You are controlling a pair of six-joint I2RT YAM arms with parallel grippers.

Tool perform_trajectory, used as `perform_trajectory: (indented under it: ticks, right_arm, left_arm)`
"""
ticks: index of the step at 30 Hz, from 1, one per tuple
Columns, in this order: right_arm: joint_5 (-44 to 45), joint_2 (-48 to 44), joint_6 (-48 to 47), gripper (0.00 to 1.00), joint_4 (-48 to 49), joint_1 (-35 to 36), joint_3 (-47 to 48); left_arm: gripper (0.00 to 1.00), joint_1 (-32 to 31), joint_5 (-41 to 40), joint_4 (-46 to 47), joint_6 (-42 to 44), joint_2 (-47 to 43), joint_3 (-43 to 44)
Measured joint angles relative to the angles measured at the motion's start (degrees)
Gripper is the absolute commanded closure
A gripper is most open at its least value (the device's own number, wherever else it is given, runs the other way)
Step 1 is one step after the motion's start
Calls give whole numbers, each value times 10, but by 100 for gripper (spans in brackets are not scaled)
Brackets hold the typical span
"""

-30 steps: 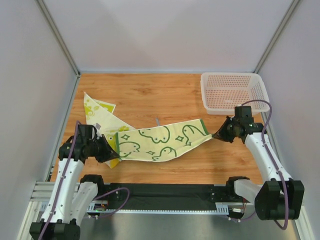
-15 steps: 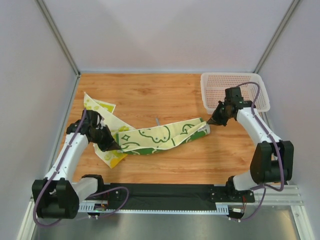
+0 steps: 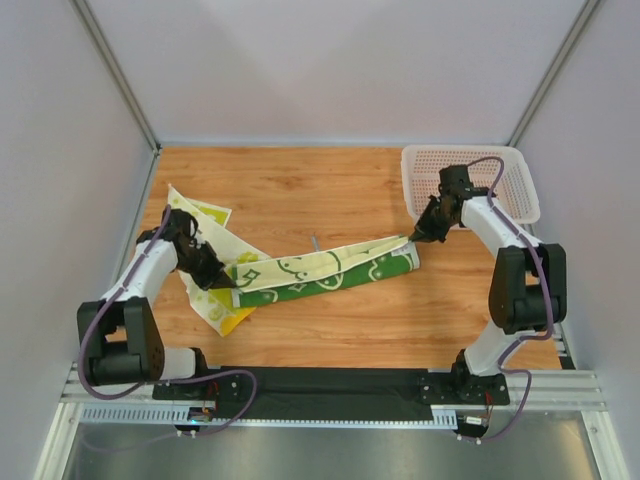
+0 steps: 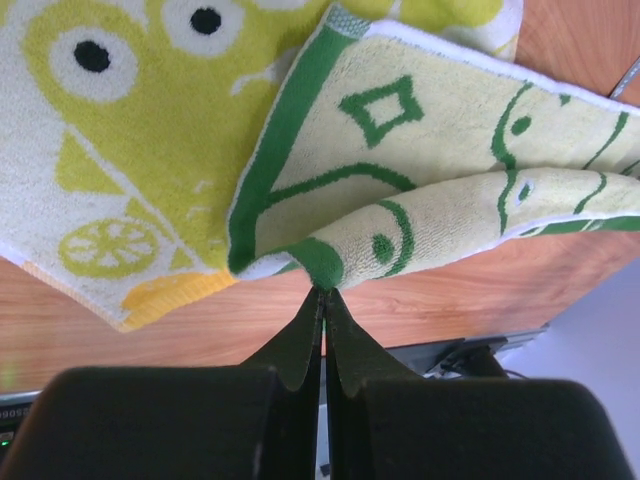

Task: Roll the towels
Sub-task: Fold the towel

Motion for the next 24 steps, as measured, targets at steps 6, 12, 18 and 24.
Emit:
perform_trajectory:
  ticks: [6, 12, 18, 24]
  right_arm:
    - [1, 12, 4, 89, -2, 1, 27]
    - [5, 55, 12, 46, -10, 3, 87]
    - [16, 68, 18, 43, -27, 5, 124]
    - [46, 40, 15, 42, -46, 14, 131]
  left_arm:
    - [96, 6, 9, 12, 1, 42, 36]
    - [58, 38, 30, 22, 5, 111, 80]
    - [36, 71, 64, 28, 12, 205, 134]
    - [29, 79, 64, 14, 14, 215, 177]
